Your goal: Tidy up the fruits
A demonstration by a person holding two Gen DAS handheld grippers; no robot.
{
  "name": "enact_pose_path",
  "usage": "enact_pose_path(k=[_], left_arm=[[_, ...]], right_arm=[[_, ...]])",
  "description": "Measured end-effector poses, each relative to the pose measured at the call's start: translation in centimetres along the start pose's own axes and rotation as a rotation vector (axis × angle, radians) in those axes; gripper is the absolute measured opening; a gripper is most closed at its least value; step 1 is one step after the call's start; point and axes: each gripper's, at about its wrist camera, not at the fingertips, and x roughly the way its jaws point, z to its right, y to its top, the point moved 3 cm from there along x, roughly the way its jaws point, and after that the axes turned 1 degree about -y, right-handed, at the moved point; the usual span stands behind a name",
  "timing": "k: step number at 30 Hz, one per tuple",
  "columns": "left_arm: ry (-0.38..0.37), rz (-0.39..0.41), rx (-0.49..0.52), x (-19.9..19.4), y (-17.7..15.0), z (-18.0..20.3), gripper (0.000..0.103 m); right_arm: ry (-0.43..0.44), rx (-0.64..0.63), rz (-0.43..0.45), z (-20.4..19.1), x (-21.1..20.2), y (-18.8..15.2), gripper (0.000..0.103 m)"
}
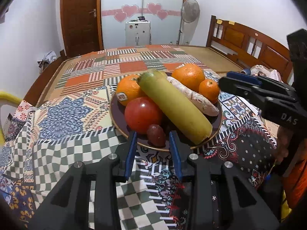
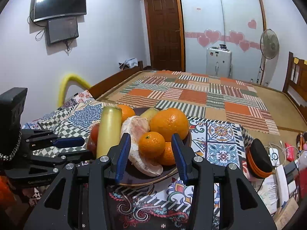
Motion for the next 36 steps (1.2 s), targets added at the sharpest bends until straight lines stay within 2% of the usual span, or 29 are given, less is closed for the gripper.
enact_pose_path(k=[3,6,13,18,21,25,26,30,32,34,36], left_arm=[[0.017,0.039,-0.034,-2.3,0.5,-0.5,0.034],[0.042,0.110,-0.058,-5.9,1.0,-0.7,0.034],[0.098,0.342,-0.069,-17.7,1.9,1.3,0.034],[0.161,0.494,-0.060,-24.7,0.9,3.5,0.037],[0.170,0.545,-0.050,-27.4,-0.1,4.6,0.043],[0.165,0.607,-0.047,-30.5,-1.6,6.1,0.063],[0.163,0.617,-0.046,-31.1,-2.0,6.3,0.065],[0.173,0.646,-0.025,-32.9,-3.2,7.2,0.073],[0.179,0.658,-0.023,-33.5,-3.8,7.5,0.087],[0.185,0.670,-0.024,-34.1,-4.2,7.8,0.095],[0.188,0.676,-0.019,-34.5,-4.6,8.1,0.098]], right_arm=[[-0.004,0.010,0.029,-0.4,-1.9,0.7,0.041],[-0.010,0.017,0.080,-1.0,-5.0,1.5,0.041],[-0.034,0.007,0.261,-4.3,-15.0,3.1,0.041],[-0.063,-0.006,0.378,-7.1,-20.6,2.7,0.048],[-0.089,-0.016,0.434,-8.6,-23.1,2.2,0.054],[-0.111,-0.016,0.471,-9.9,-24.5,1.6,0.061],[-0.114,-0.010,0.478,-10.2,-24.9,1.4,0.065],[-0.131,0.001,0.495,-10.5,-25.4,1.1,0.077],[-0.134,0.007,0.503,-10.6,-25.8,1.0,0.084],[-0.141,0.011,0.514,-10.6,-26.2,1.0,0.088],[-0.143,0.014,0.518,-10.8,-26.6,0.7,0.093]])
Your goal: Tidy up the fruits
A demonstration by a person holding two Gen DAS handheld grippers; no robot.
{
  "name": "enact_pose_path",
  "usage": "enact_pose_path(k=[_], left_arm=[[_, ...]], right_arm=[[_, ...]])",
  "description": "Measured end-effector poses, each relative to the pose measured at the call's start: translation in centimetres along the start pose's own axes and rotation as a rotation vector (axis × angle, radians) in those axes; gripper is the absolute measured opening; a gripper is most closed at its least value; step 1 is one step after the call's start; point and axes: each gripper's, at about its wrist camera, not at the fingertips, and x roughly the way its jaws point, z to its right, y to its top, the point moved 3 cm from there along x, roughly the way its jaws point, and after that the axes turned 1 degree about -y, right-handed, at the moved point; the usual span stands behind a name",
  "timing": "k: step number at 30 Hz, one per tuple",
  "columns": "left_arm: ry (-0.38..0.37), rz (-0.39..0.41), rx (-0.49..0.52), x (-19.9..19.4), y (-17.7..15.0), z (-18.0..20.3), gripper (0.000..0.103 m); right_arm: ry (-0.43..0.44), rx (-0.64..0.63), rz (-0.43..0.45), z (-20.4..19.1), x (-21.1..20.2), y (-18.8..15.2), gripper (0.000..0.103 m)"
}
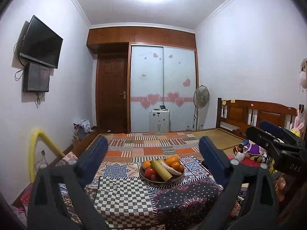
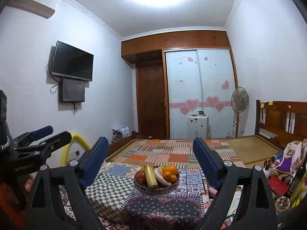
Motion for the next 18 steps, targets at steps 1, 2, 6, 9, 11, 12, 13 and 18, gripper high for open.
enact_pose_path(k=[1,2,6,9,11,12,13,18], left_arm=[[-0.001,0.001,0.002,-0.1,0.0,0.1,0.099],[0.001,0.003,0.005,-0.3,0.0,0.2,0.099],[0.001,0.005,0.015,-0.7,0.0,0.5,0.102],[0.003,0.005,0.020,-0.7,-0.1,0.7,0.102],[0.003,0.004,0.019,-0.7,-0.1,0.9,0.102],[0.003,0.003,0.018,-0.7,-0.1,0.9,0.102],[0.002,0.002,0.017,-0.5,-0.1,0.8,0.102],[0.002,0.001,0.013,-0.2,-0.1,0.7,0.102]], right_arm=[[-0.003,0.001,0.003,0.0,-0.3,-0.1,0.096],[-0.011,0.004,0.009,0.1,-0.2,0.0,0.101],[-0.021,0.001,0.021,-0.1,-1.3,-0.4,0.103],[-0.023,0.005,0.019,0.0,-1.6,-0.7,0.103],[-0.026,0.003,0.016,0.1,-1.6,-0.8,0.103],[-0.026,0.001,0.015,0.2,-1.6,-0.8,0.103],[-0.026,-0.001,0.014,0.2,-1.7,-0.9,0.103],[-0.024,0.001,0.009,0.2,-1.7,-0.9,0.103]])
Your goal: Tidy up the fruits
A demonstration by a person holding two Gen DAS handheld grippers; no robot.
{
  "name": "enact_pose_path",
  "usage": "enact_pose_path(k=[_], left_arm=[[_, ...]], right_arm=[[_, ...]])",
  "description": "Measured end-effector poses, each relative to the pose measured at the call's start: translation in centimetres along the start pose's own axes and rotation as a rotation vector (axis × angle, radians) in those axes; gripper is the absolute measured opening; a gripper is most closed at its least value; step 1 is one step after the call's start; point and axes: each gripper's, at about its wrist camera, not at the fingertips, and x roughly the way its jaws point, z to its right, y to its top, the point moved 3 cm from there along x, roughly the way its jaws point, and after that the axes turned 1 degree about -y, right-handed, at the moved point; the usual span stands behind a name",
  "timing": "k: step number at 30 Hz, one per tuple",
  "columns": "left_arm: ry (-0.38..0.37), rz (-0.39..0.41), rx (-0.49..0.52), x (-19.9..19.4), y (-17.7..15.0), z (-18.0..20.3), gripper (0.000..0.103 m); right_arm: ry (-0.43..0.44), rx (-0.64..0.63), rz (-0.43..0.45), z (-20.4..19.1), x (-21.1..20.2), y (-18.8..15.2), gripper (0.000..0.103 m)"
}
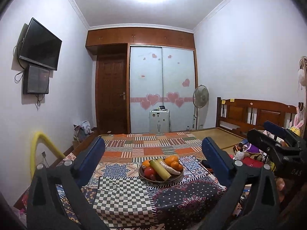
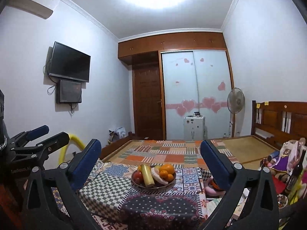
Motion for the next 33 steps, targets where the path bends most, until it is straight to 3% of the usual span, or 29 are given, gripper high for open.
enact_pose_path(k=[33], left_arm=[[-0.009,-0.006,0.000,0.64,-0.33,0.16,0.103]], right_arm=[[-0.003,0.001,-0.007,0.11,0.13,-0.07,0.103]])
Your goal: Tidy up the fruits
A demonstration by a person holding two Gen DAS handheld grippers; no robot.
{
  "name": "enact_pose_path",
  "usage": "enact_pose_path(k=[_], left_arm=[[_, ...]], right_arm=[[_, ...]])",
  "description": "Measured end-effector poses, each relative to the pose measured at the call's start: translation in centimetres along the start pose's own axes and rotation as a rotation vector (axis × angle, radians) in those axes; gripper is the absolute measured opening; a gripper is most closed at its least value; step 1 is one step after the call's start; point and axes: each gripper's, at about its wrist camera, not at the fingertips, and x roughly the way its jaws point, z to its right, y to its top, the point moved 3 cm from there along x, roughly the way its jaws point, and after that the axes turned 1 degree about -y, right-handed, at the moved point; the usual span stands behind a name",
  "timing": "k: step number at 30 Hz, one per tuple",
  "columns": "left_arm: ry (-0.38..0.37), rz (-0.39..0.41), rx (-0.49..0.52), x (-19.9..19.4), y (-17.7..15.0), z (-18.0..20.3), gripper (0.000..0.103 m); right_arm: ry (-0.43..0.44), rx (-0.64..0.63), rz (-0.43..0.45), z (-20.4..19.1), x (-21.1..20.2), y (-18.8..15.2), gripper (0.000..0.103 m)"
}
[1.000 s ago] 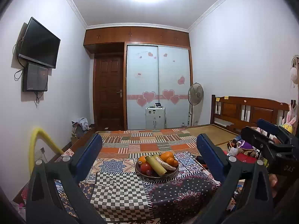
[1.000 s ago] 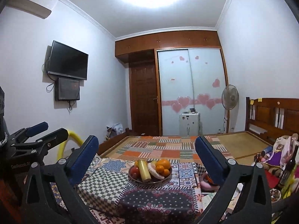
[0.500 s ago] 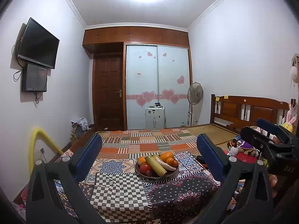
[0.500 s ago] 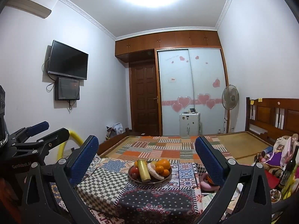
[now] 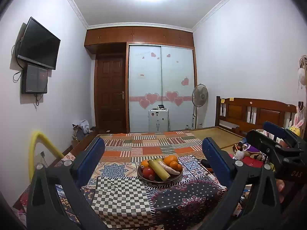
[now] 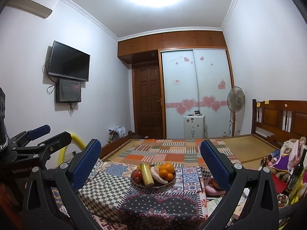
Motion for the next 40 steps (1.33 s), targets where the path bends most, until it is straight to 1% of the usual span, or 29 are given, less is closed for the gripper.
enact_pose_path(k=[19,25,40], left_arm=[[0.000,-0.001,-0.002,0.34,-0.08,0.10,0.103],[-0.015,-0.014,-0.019,0.83,-0.21,-0.09,0.103],[-0.022,-0.012,-0.003,0.77,-0.37,-0.01,0.103]], right_arm=[[-0.004,-0.008,-0.002,0.10,-0.04,0.18,0.103],[-0.003,-0.012,-0.002,0.10,-0.14,0.27,0.103],[-0.002,-0.010,-0.009,0.18,0.20,0.42,0.103]])
